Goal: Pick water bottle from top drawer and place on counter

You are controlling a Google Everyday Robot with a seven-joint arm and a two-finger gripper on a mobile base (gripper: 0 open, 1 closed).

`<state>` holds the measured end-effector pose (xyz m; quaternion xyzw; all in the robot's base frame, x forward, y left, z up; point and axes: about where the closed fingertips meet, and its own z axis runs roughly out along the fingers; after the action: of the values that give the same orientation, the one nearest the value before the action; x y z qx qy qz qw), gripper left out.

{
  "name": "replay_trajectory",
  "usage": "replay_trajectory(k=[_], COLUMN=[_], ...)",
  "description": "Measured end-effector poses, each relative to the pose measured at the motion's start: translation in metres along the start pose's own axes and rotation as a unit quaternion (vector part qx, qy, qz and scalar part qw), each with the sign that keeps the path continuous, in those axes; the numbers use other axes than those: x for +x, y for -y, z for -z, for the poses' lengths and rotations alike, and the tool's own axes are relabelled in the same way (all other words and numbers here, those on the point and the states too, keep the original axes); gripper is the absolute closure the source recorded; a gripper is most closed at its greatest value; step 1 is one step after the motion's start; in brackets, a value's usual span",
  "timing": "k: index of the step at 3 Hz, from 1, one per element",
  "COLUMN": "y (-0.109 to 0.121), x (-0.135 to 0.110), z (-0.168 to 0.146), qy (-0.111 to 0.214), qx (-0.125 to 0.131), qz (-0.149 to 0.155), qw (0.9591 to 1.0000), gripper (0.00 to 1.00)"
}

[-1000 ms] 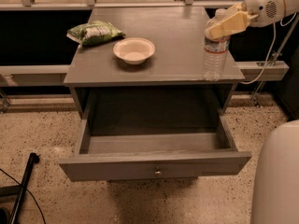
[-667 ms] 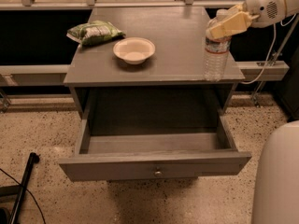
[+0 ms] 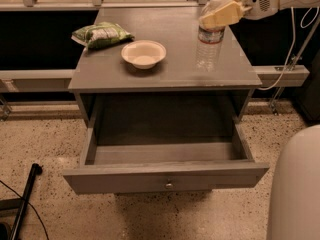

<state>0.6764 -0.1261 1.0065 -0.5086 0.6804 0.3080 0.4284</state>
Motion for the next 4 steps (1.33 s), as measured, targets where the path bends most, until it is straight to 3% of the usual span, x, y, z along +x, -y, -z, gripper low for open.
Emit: replay_trajectory(k=[1, 2, 3, 4], y=[0.01, 0.019, 0.024, 0.024], x=[-0.006, 0.004, 0.023, 0.027], z=[-0.016, -0.023, -0.033, -0.036], qy=[0.02, 0.031, 0.016, 0.013], qx=[0.03, 0.063, 0.076, 0.076], qz=[0.009, -0.026, -0.084, -0.102], qw=[0.9993, 0.9972, 0.9934, 0.9918], gripper=[1.0, 1.0, 0.82, 0.59])
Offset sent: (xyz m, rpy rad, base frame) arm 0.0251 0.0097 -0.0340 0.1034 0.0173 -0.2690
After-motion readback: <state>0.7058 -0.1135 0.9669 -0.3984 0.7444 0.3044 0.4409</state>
